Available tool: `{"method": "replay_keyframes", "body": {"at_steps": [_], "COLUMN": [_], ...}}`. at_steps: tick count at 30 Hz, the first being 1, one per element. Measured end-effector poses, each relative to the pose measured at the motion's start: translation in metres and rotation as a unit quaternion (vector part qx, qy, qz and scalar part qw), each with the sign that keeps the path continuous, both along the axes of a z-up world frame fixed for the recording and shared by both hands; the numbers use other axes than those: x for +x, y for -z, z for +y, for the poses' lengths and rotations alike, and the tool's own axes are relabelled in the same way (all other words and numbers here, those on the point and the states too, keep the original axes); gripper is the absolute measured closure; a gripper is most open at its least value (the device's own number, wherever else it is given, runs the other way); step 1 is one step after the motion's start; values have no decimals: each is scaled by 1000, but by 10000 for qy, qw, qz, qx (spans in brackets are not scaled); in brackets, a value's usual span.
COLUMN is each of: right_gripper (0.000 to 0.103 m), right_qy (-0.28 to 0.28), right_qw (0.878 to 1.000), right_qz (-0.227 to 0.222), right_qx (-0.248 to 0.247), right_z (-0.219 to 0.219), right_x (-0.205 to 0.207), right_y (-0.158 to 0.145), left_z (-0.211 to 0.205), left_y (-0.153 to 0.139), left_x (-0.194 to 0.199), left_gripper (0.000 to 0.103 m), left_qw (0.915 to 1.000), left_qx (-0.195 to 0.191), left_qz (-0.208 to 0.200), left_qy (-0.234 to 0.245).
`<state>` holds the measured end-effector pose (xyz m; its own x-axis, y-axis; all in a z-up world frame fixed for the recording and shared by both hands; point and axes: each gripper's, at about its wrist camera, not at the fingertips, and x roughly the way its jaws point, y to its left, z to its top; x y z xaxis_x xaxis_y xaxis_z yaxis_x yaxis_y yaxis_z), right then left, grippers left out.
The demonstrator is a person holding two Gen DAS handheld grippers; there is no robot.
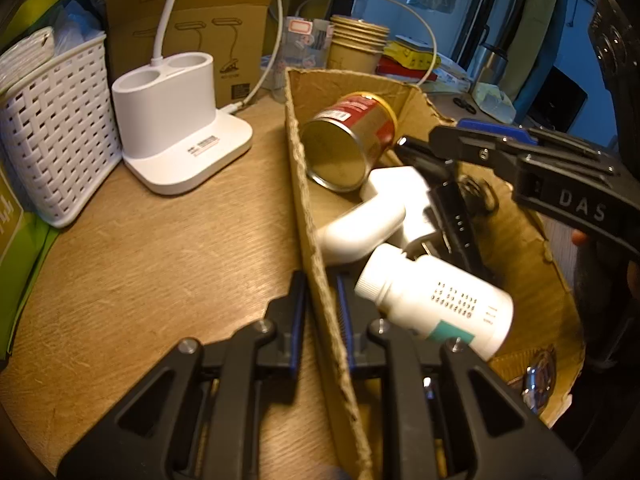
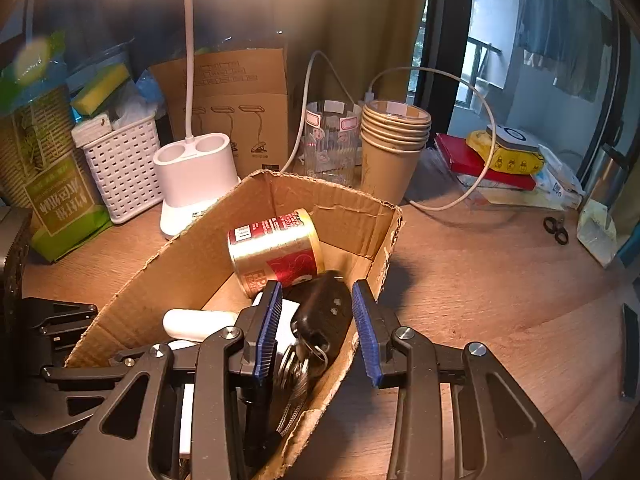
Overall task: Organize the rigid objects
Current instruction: 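Open the right gripper to release the car key into the box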
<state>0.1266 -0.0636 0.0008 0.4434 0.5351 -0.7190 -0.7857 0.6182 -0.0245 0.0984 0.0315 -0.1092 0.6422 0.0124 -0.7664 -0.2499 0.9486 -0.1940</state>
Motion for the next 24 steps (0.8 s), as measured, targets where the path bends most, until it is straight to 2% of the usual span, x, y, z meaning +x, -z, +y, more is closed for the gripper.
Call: {"method": "replay_keyframes", "body": {"at_steps": [12,24], "right_gripper": [64,64], "right_qy": [204,369], "right_qw": [9995,9989], "right_qz": [-72,-50], "right_qx": [229,280], "right_z": [-18,-27], "right_x": [4,11], "right_y": [-15,-16], "left_z": [1,1], "left_y": [0,0], "left_x": [0,0], "left_gripper": [86,86], "left_qw": [10000,10000], "left_qx": [-3,-4], "left_qz": [1,1], "left_qy": [-1,0]}}
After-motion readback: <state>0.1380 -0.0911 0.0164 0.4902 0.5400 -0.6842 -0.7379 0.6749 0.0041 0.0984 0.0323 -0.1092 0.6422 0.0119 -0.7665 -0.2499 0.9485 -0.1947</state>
